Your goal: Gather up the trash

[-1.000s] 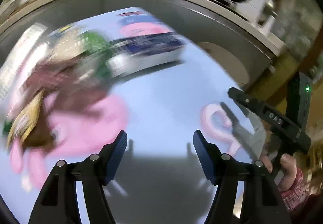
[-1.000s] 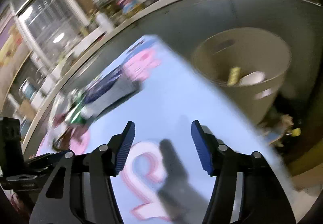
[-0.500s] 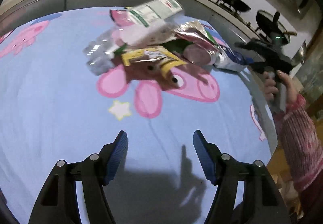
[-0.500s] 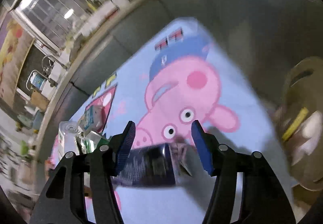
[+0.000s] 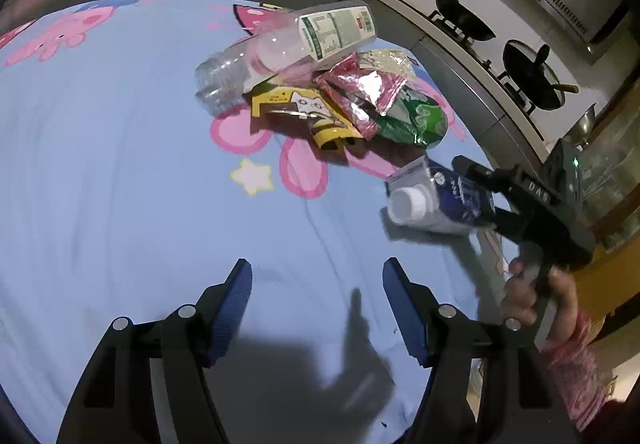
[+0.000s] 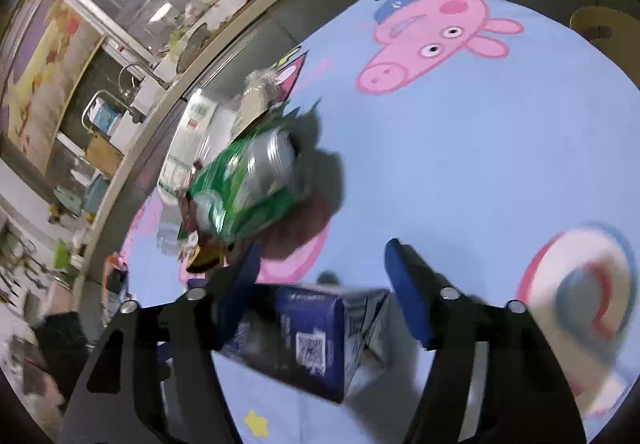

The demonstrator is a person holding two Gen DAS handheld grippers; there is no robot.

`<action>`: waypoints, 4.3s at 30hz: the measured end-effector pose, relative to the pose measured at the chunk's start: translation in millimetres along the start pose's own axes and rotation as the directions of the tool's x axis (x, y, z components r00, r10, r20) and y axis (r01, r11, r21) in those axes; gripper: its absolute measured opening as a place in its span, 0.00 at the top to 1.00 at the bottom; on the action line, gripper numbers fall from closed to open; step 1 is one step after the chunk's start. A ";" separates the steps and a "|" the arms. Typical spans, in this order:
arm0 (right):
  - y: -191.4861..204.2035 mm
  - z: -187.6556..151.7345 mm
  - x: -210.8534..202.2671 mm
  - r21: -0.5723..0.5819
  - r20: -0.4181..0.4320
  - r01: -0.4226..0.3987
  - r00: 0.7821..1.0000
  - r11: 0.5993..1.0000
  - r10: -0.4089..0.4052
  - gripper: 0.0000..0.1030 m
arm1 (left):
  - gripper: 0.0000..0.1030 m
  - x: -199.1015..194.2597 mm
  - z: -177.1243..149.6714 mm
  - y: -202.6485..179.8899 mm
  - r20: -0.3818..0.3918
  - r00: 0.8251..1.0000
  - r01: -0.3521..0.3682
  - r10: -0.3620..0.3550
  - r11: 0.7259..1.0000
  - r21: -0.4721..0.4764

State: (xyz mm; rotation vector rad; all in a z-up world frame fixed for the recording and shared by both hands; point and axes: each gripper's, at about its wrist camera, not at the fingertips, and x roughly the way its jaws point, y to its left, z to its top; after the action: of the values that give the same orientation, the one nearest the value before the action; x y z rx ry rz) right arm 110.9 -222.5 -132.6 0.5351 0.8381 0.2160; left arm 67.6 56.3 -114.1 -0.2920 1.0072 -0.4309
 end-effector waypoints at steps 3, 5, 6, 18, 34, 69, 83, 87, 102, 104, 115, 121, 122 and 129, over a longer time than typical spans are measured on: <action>10.6 -7.4 -4.9 -0.035 0.047 0.070 0.997 0.997 -0.068 0.31 | 0.34 -7.9 -12.0 -1.4 -0.009 1.000 0.013 -0.013 1.000 -0.013; 7.0 -13.0 -13.6 -0.009 0.052 0.052 0.997 0.999 -0.051 0.30 | 0.34 -15.7 -21.5 -4.0 0.000 1.000 0.021 -0.021 1.000 -0.004; 6.9 -17.2 -18.4 -0.005 0.055 0.045 0.997 0.999 -0.045 0.30 | 0.32 -17.8 -23.8 -4.3 0.006 1.000 0.022 -0.022 1.000 0.000; -36.5 -46.1 -58.4 0.105 0.029 -0.014 1.000 0.994 0.011 0.42 | 0.32 -4.4 -36.6 -30.4 -0.052 0.990 0.136 -0.132 0.988 0.078; 12.9 -67.9 -41.6 -0.051 -0.025 -0.064 0.998 0.997 0.063 0.44 | 0.32 22.9 -23.8 -50.0 -0.123 0.971 0.220 -0.206 0.968 0.121; 91.3 -68.3 -14.1 -0.243 -0.239 -0.356 0.923 0.902 0.300 0.55 | 0.30 -86.3 -14.7 95.0 0.085 0.995 0.064 -0.043 0.963 -0.261; 145.5 -133.0 5.4 -0.612 -0.310 -0.309 0.941 0.728 0.139 0.59 | 0.14 -32.0 4.1 41.9 -0.059 0.997 0.041 -0.054 0.978 -0.203; 147.0 -107.2 -2.4 -0.632 -0.247 -0.265 0.960 0.729 0.135 0.60 | 0.18 -33.7 7.3 54.0 -0.065 0.997 -0.055 0.043 0.977 -0.204; 123.4 42.3 51.4 -0.458 -0.003 0.035 0.999 0.888 -0.041 0.69 | 0.33 -27.5 -11.1 26.1 -0.037 0.980 -0.192 0.193 0.981 0.023; 125.1 41.3 50.7 -0.456 -0.010 0.015 1.000 0.890 -0.022 0.97 | 0.47 -23.7 -11.7 30.0 -0.048 0.979 -0.197 0.198 0.980 0.026; 55.9 -29.2 -58.5 -0.264 0.013 -0.052 0.998 0.963 0.058 0.97 | 0.51 -32.8 -2.2 29.3 0.019 0.990 -0.142 0.142 0.989 0.037; 5.5 -64.2 -60.8 -0.129 -0.038 0.014 0.999 0.992 -0.019 0.89 | 0.52 -15.3 -4.2 3.5 -0.011 0.990 -0.142 0.144 0.984 0.109; 0.8 -65.7 -60.1 -0.115 -0.039 0.022 0.999 0.993 -0.027 0.73 | 0.52 -13.3 -5.3 1.2 -0.017 0.988 -0.154 0.157 0.981 0.116; 5.0 -77.7 -68.5 -0.177 0.028 0.058 0.998 0.982 -0.054 0.39 | 0.37 -21.4 -8.7 -3.7 0.013 0.977 -0.214 0.214 0.968 0.131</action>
State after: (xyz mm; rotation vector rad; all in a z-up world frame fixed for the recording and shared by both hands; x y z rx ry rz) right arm 7.5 -216.4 -128.1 0.3454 0.8016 0.2298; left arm 49.4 62.9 -101.0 -0.0633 0.9947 -0.2995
